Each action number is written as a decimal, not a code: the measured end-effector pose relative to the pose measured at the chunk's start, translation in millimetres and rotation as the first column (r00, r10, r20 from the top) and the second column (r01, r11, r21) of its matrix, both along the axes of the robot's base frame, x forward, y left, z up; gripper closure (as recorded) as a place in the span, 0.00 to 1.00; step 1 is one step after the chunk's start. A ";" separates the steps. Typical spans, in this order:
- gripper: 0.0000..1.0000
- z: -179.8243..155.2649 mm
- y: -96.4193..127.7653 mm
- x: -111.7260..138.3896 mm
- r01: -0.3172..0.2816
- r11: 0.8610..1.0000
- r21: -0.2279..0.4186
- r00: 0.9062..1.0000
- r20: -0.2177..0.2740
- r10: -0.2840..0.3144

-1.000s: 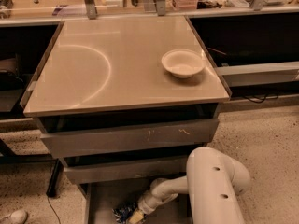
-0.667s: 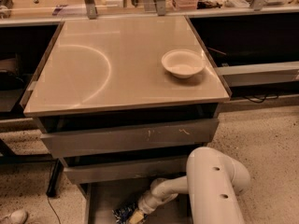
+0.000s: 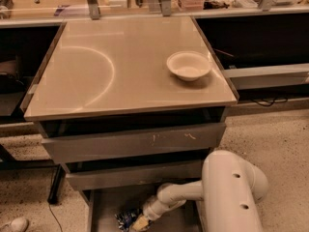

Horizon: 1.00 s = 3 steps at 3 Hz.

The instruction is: Pick blue chip bag from bottom drawer and place on counter

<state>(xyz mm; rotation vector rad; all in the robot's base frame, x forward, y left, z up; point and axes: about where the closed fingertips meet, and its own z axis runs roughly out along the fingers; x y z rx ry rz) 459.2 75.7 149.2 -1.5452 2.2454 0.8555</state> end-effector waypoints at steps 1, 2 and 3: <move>1.00 23.8 -6.0 -11.1 0.007 1.000 0.012 1.000 0.010 -0.007; 1.00 43.3 -16.3 -27.0 0.031 0.999 0.008 0.999 0.017 -0.031; 1.00 63.1 -26.9 -44.4 0.059 0.998 0.003 0.998 0.033 -0.059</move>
Offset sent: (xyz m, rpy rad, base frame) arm -0.0476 -0.0308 0.0692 0.0009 -0.0295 -0.0644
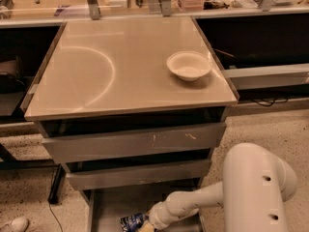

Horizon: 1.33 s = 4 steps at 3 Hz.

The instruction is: Pick blue chip bag from bottom drawer and place on counter

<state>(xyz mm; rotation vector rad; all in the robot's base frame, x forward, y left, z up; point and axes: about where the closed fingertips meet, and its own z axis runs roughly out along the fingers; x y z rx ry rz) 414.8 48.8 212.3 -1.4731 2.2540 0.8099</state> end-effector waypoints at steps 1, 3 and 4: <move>1.00 34.9 -6.6 -35.3 -0.002 1.000 -0.007 0.999 0.043 0.002; 1.00 55.2 -9.5 -42.6 -0.009 1.000 -0.014 0.998 0.054 0.010; 1.00 98.4 -13.1 -56.8 -0.001 1.000 -0.008 0.997 0.078 0.001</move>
Offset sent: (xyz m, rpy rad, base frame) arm -0.0139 -0.0051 0.0283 -0.0067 -0.0427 -0.0127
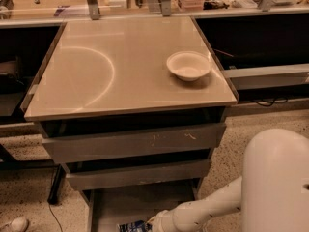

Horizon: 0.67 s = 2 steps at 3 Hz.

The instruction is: Pick blue chip bag from bottom drawer and place on counter

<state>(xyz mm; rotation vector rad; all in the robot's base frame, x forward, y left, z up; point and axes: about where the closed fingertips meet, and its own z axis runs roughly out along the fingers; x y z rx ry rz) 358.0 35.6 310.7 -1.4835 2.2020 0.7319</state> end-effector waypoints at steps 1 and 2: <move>1.00 44.9 -4.3 -11.5 0.016 1.000 -0.018 0.999 0.029 -0.016; 1.00 92.0 -1.7 -19.0 0.005 0.999 -0.043 0.995 0.096 -0.001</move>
Offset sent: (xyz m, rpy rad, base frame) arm -0.0298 0.0104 0.1677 -0.0853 -0.2221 0.0176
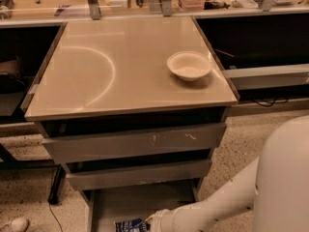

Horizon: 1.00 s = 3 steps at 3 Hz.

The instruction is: Pick blue chip bag from bottom drawer and place on counter

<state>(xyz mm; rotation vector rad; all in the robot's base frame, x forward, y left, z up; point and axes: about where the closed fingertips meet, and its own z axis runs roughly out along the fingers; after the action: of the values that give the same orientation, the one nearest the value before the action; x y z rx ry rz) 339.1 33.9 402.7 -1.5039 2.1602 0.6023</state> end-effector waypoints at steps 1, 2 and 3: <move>1.00 19.0 -5.7 8.1 -0.003 1.000 -0.015 0.999 0.048 0.003; 1.00 20.8 -5.0 7.4 -0.006 1.000 -0.013 0.999 0.049 0.006; 1.00 44.5 -0.5 4.4 0.005 1.000 0.021 0.998 0.067 -0.006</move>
Offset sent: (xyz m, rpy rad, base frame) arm 0.0070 -0.0063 0.0265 -0.0096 -0.0550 0.0094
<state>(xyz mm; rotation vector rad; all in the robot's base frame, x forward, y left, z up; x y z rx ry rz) 343.4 33.4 447.2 -1.4862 2.1009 0.5627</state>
